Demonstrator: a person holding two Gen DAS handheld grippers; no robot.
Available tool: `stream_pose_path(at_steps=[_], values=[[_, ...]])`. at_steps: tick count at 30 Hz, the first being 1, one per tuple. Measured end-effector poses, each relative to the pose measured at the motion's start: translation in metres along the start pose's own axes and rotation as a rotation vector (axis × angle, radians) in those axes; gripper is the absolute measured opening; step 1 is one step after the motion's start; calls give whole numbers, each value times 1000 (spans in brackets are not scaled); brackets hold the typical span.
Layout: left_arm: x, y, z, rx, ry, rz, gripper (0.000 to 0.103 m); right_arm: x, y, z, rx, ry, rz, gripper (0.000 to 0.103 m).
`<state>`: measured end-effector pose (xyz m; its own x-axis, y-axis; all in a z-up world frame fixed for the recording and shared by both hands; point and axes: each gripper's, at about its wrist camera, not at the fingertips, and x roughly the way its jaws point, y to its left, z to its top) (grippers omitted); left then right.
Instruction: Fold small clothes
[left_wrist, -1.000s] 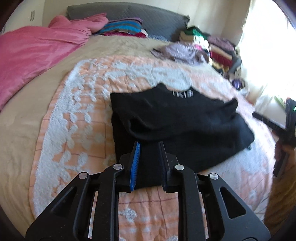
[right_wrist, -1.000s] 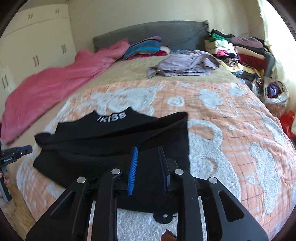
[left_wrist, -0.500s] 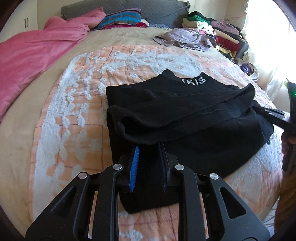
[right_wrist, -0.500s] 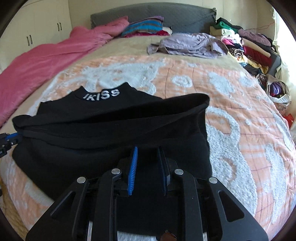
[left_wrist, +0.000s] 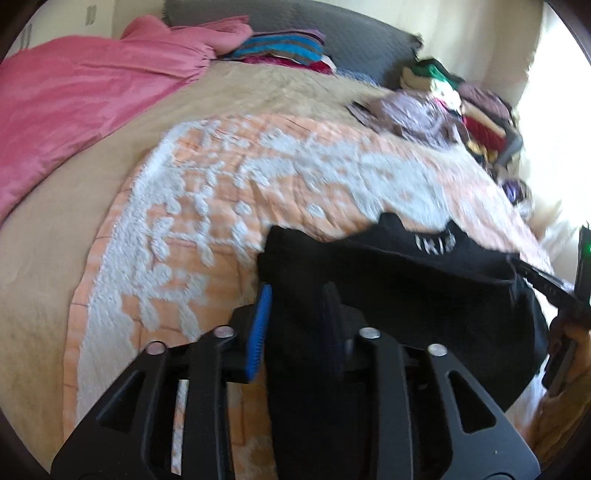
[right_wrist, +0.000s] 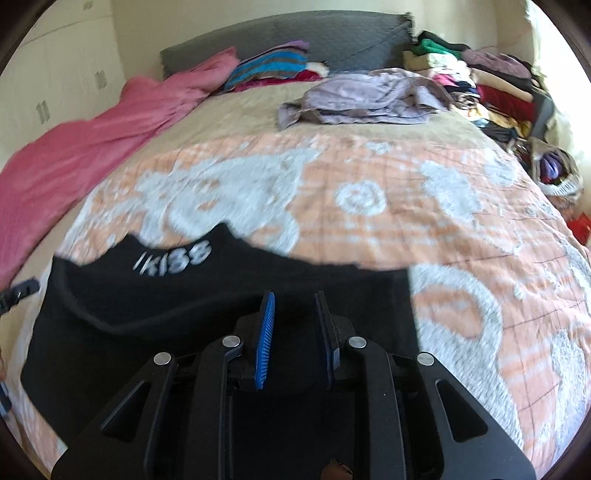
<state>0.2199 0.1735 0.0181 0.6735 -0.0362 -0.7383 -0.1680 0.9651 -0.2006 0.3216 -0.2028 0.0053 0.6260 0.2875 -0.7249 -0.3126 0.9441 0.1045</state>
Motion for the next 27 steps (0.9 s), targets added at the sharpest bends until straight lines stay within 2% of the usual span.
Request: stream_pose_path(at_steps=[3, 7, 10, 16, 17, 18, 19, 20, 23, 27], values=[[4, 14, 0, -47, -1, -11, 25, -5, -12, 6, 25, -23, -21, 21], [15, 23, -5, -65, 25, -36, 31, -14, -29, 6, 23, -44, -64, 38], [22, 22, -3, -62, 34, -49, 31, -13, -38, 0, 4, -17, -68, 44], [26, 12, 0, -20, 20, -55, 31, -1, -38, -7, -53, 27, -69, 44], [27, 10, 0, -9, 19, -52, 26, 1, -38, -7, -52, 28, -62, 44], [28, 8, 0, 3, 16, -51, 20, 3, -38, -7, -50, 30, -53, 42], [29, 7, 0, 12, 15, -48, 10, 6, -38, -6, -47, 35, -39, 28], [29, 7, -1, 18, 12, -44, 8, 9, -39, -7, -45, 38, -44, 13], [27, 10, -3, 15, -1, -54, 5, 6, -45, -7, 2, 27, -18, 11], [0, 15, 3, 0, -57, -94, 4, -16, -56, -2, 75, -40, 28, 10]])
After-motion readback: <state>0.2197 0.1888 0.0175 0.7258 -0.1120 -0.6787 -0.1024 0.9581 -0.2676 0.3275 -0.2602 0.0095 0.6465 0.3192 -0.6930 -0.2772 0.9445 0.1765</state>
